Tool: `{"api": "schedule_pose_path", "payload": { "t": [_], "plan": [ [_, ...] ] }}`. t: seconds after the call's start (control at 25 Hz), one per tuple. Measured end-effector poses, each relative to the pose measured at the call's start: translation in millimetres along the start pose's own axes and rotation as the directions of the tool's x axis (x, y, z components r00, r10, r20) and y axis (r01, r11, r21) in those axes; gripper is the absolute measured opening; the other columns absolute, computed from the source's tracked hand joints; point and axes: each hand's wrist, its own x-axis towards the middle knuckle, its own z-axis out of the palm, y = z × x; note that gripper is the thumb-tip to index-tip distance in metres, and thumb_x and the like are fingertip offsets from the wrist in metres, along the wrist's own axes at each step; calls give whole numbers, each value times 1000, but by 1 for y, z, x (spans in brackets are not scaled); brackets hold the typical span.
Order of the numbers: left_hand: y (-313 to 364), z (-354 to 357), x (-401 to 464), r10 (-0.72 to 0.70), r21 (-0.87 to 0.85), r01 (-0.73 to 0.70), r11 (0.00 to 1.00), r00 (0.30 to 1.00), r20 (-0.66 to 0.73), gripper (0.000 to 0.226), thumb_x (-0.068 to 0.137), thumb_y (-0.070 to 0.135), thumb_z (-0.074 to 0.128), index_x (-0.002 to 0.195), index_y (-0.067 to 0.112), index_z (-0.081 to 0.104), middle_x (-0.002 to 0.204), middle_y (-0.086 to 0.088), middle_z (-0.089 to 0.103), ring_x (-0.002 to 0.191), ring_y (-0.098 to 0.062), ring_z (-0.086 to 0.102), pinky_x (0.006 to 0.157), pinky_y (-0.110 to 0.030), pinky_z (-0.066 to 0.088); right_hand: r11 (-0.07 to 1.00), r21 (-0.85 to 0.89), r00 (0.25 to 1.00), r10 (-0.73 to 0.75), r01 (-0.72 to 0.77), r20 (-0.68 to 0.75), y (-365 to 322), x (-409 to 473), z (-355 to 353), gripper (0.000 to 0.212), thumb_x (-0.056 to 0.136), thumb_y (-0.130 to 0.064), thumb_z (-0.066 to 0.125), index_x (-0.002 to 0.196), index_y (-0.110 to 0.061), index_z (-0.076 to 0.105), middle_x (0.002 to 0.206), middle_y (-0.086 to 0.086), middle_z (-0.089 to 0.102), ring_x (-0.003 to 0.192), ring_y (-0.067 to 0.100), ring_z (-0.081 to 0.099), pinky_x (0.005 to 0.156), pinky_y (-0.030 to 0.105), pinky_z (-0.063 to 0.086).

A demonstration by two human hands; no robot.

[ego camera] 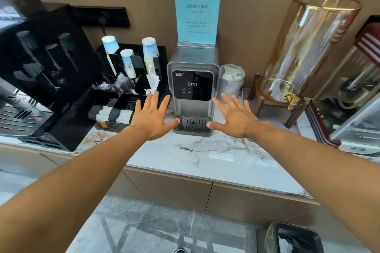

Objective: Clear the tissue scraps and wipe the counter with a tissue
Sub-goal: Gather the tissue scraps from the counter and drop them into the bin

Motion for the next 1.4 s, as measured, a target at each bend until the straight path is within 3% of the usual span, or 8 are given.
{"api": "schedule_pose_path", "payload": {
  "t": [0.52,0.68,0.92,1.16,1.4],
  "plan": [
    [-136,-3,-91,-298,22,299,954,954,-16,98,76,88,10,154,28,0,163,-14,4,150,-33,1,117,-62,11,942,-86,945,-320,325,68,-170,72,28,96,73,-90,26,150,-43,-8,163,-2,-14,148,32,-12,116,61,-7],
    [-169,-5,-133,-437,20,437,899,900,5,98,75,89,9,153,31,-2,164,-13,2,150,-31,-1,117,-61,8,895,-80,897,-430,438,102,-216,88,38,95,74,-89,27,150,-43,-6,163,-4,-14,149,31,-12,116,61,-7],
    [-202,-11,-224,-642,51,640,766,767,9,100,74,90,10,154,31,1,163,-15,6,150,-33,4,117,-62,9,765,-77,768,-629,639,120,-304,99,57,97,70,-91,21,150,-42,-2,163,-2,-11,149,29,-10,117,59,-5],
    [-253,-12,-287,-731,50,730,682,683,-5,98,75,89,10,154,30,2,163,-17,8,150,-35,7,117,-62,9,681,-81,684,-714,728,150,-394,99,77,97,70,-91,22,151,-42,-3,163,-1,-10,149,30,-9,117,58,-6],
    [-349,5,-304,-725,7,725,689,689,-22,98,74,89,10,153,31,2,162,-18,11,149,-35,8,117,-62,11,653,-112,662,-729,749,175,-504,115,108,97,71,-89,23,151,-41,-2,164,1,-9,149,31,-8,118,57,-5]
  ]
}}
